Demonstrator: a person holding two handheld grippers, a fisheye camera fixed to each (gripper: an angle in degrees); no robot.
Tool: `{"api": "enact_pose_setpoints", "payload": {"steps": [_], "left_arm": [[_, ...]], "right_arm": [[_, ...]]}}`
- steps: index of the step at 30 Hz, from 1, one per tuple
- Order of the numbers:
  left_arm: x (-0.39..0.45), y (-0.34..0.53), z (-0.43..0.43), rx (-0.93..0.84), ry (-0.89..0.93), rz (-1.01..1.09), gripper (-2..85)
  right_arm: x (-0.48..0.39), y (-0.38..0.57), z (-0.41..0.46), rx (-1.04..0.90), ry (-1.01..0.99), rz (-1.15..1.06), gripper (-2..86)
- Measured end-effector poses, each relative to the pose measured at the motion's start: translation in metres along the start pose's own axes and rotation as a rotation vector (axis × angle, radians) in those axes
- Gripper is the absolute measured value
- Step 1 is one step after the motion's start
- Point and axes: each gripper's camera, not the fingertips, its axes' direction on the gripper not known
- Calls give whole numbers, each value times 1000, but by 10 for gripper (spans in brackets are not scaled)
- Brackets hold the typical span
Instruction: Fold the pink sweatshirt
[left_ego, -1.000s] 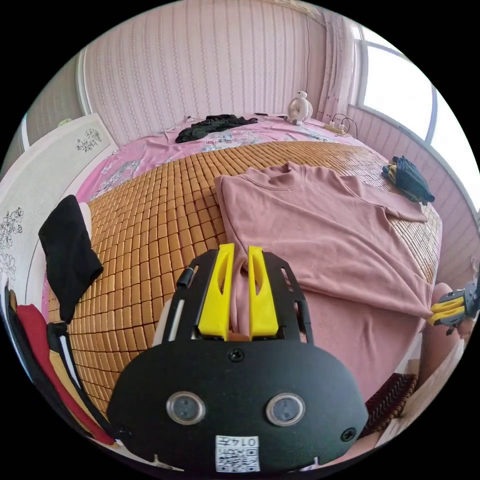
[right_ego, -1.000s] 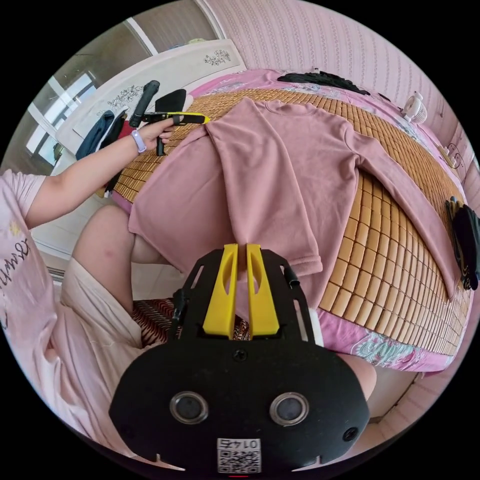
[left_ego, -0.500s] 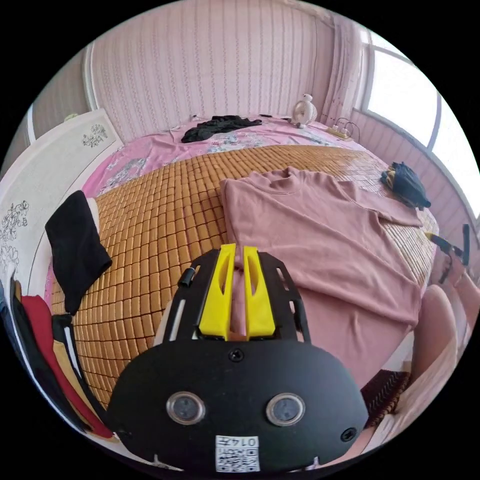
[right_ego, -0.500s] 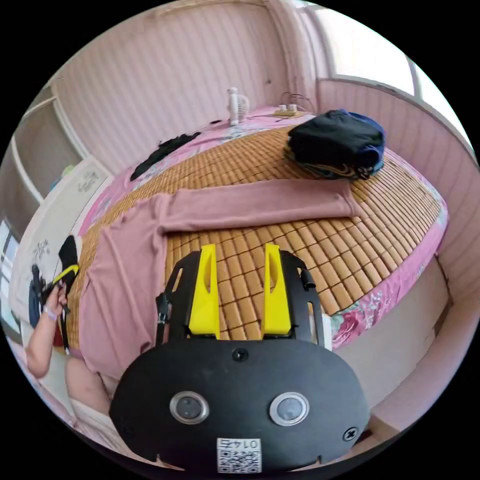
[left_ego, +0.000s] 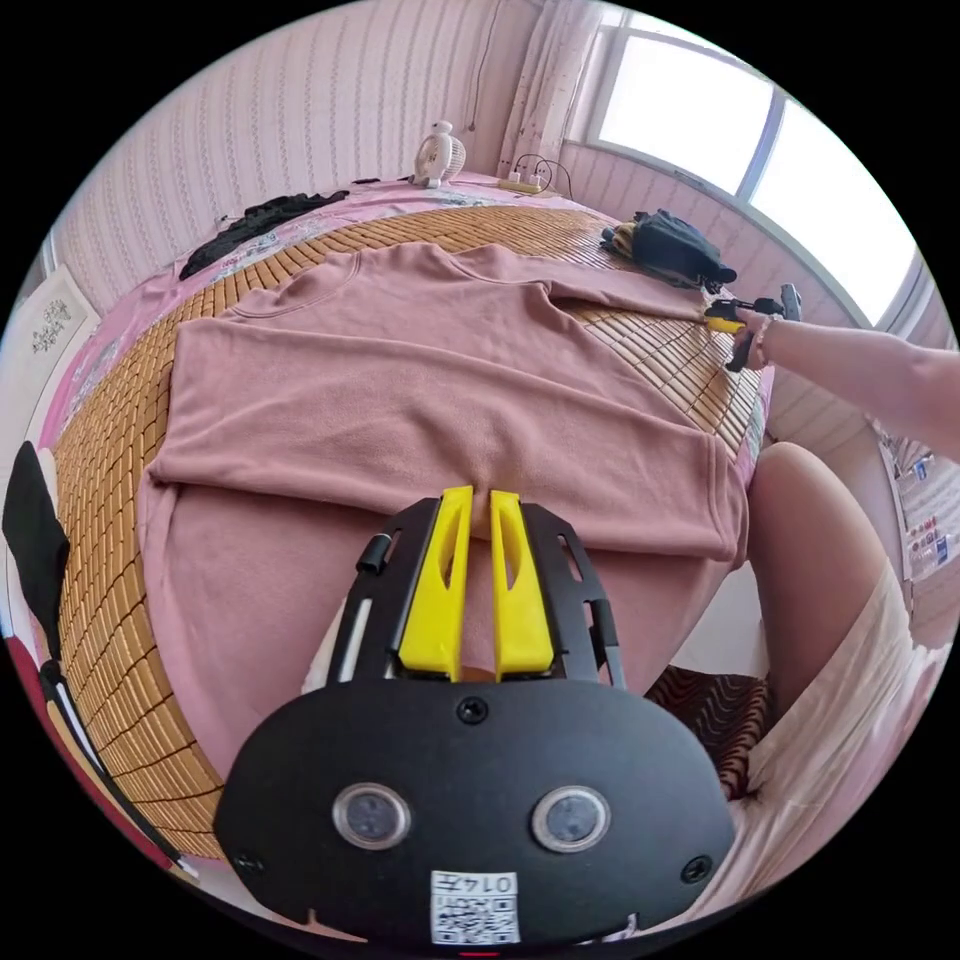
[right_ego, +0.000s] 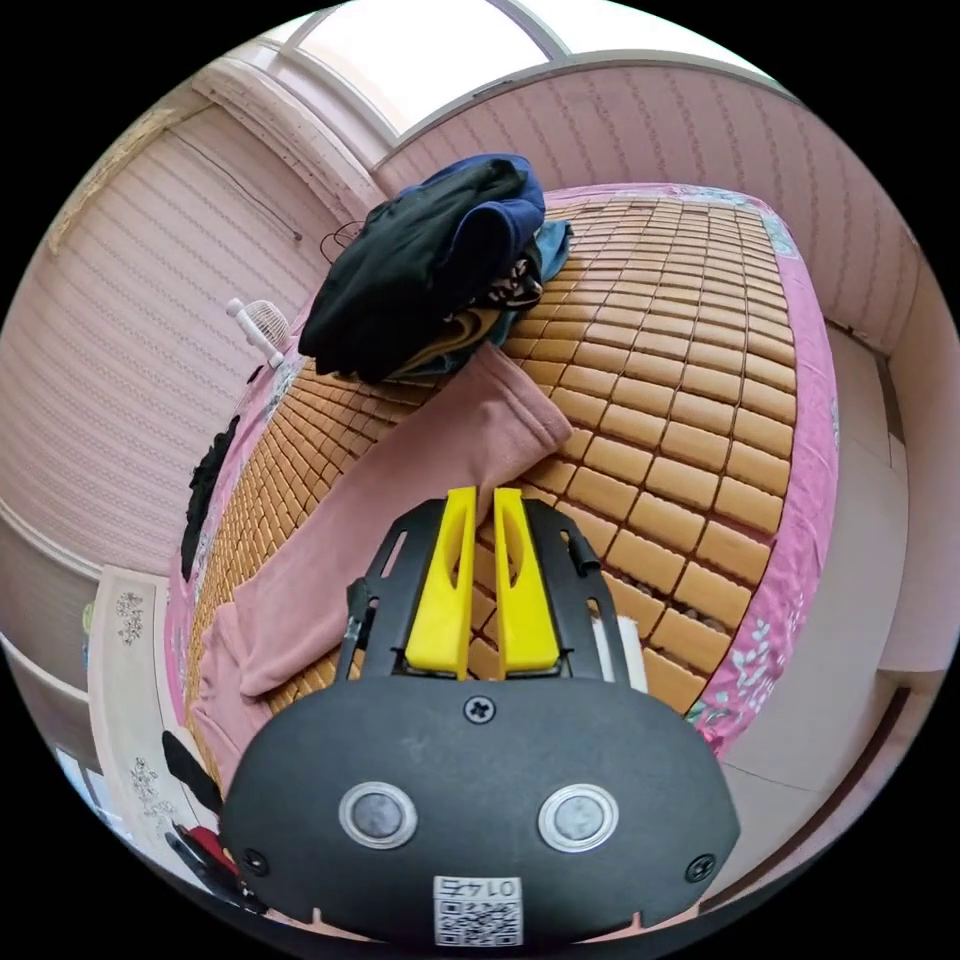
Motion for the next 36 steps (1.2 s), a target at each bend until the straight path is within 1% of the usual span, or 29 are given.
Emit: {"api": "enact_pose_setpoints", "payload": {"steps": [3,6,8,9,10,11,12,14,15,16,17,18,19,20,21,22,24,27,31,34,36], "left_arm": [[-8,1,2,0,20,-24,35],[-14,6,0,13,23,-26,35],[-21,8,-3,21,44,-34,37],[-28,11,-9,35,74,-53,39],[-31,13,-14,52,94,-65,40],[-40,21,-29,112,127,-93,41],[-48,32,-47,188,143,-114,40],[-64,51,-74,256,148,-162,36],[-77,66,-91,267,138,-206,36],[-84,75,-100,272,128,-230,37],[-99,95,-117,284,104,-279,38],[-114,116,-133,289,83,-330,39],[-122,127,-140,290,74,-359,40],[-137,147,-154,290,63,-413,40],[-150,167,-166,291,56,-461,40],[-155,175,-171,292,51,-479,41],[-169,197,-185,287,7,-513,44],[-176,198,-179,256,-23,-518,62],[-176,164,-149,232,41,-483,88],[-173,128,-114,147,15,-451,112],[-175,109,-79,19,-11,-443,104]], "right_arm": [[-8,13,-40,85,-139,-96,15],[-40,23,-80,128,-354,-205,10],[-89,37,-122,190,-602,-315,9],[-105,44,-133,201,-670,-358,9],[-140,62,-156,213,-804,-452,9],[-176,86,-177,195,-940,-558,11],[-193,101,-186,175,-1006,-612,12],[-248,180,-210,72,-1196,-833,18],[-258,203,-211,26,-1221,-889,20],[-274,252,-205,-93,-1243,-996,27],[-282,304,-192,-241,-1229,-1085,36],[-283,330,-184,-321,-1213,-1131,44],[-280,381,-166,-480,-1139,-1218,59],[-272,424,-154,-599,-1054,-1305,78],[-266,441,-151,-629,-1022,-1340,87],[-255,467,-150,-638,-965,-1389,90],[-242,485,-153,-606,-897,-1405,90],[-230,490,-151,-607,-828,-1322,85],[-214,497,-147,-646,-783,-1218,75],[-206,512,-146,-651,-760,-1186,72],[-204,523,-143,-658,-749,-1184,72]]}}
